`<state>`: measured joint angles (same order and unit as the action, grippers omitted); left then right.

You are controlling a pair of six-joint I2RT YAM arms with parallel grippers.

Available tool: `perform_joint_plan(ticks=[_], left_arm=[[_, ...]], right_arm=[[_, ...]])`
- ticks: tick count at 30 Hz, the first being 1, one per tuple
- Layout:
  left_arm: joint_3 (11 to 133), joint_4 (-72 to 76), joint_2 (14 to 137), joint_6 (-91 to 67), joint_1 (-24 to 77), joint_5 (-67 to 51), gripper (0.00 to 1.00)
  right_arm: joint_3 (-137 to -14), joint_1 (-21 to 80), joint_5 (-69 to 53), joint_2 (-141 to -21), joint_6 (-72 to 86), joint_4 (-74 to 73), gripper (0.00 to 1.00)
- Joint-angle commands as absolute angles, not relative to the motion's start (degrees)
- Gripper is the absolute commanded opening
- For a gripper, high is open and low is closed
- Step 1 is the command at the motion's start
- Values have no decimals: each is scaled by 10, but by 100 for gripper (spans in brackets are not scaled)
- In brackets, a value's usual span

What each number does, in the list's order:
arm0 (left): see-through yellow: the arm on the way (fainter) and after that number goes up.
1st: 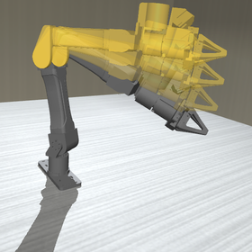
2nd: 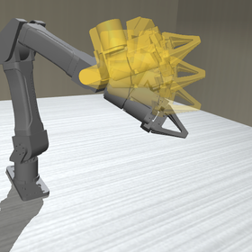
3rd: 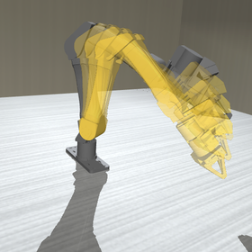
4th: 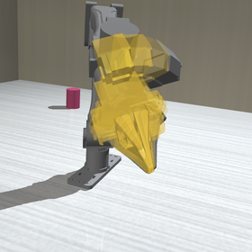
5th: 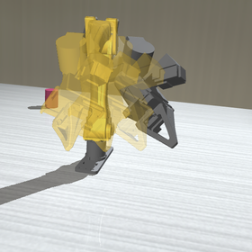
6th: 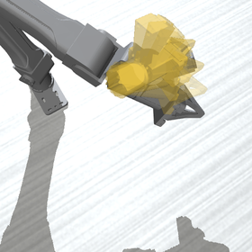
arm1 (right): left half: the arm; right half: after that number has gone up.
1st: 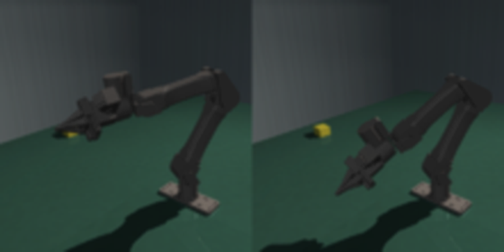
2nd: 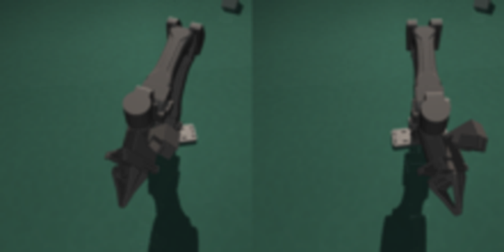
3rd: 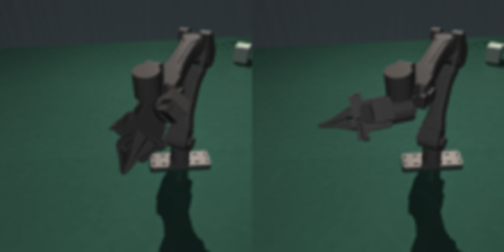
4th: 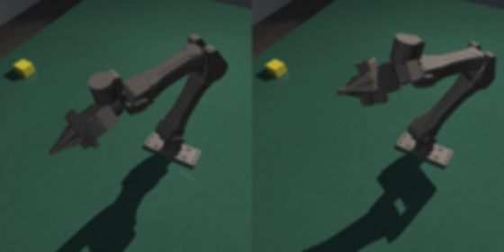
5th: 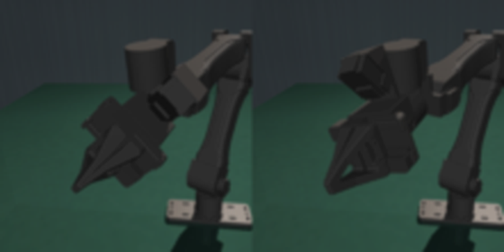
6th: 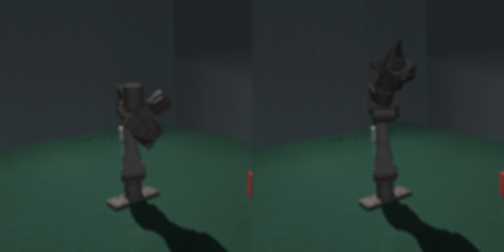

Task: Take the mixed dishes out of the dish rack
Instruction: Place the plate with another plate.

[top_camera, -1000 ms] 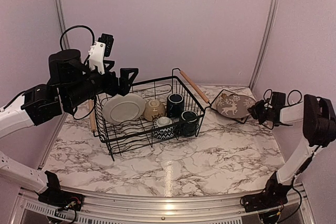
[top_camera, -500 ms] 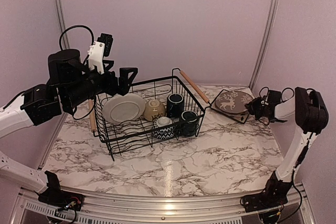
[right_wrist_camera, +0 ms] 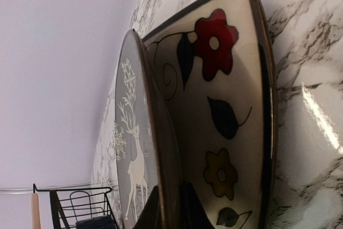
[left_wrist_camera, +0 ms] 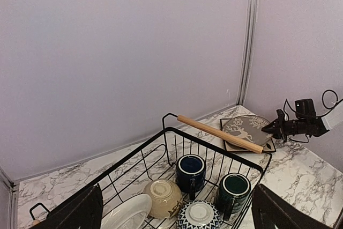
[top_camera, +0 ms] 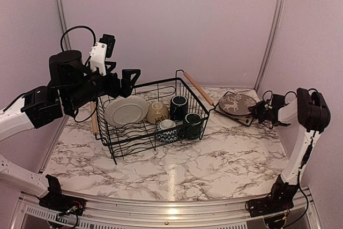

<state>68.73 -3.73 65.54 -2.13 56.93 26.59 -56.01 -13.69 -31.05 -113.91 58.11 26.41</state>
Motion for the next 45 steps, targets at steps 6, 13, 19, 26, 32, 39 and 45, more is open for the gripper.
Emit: perform_joint_plan(ticks=[6,13,19,26,32,39,45], left_arm=[[695,-42,660,-22,566,264,99],[696,-42,664,-18,566,263,99],[700,-50,672,-16,566,271,99],[710,-62,682,-22,563,264,99],[710,-67,679,-26,563,263,99],[714,-68,683,-28,561,256,99],[715,-69,683,-30,561,256,99]], right_arm=[[-594,-139,-299,-1107,473,194,38],[-599,-138,-261,-1066,402,101,60],[-600,-139,-228,-1045,359,39,71],[-625,-138,-216,-1063,319,-17,75],[-630,-139,-180,-1060,276,-63,78],[-658,-138,-176,-1085,254,-78,76],[-713,-118,-182,-1122,244,-96,73]])
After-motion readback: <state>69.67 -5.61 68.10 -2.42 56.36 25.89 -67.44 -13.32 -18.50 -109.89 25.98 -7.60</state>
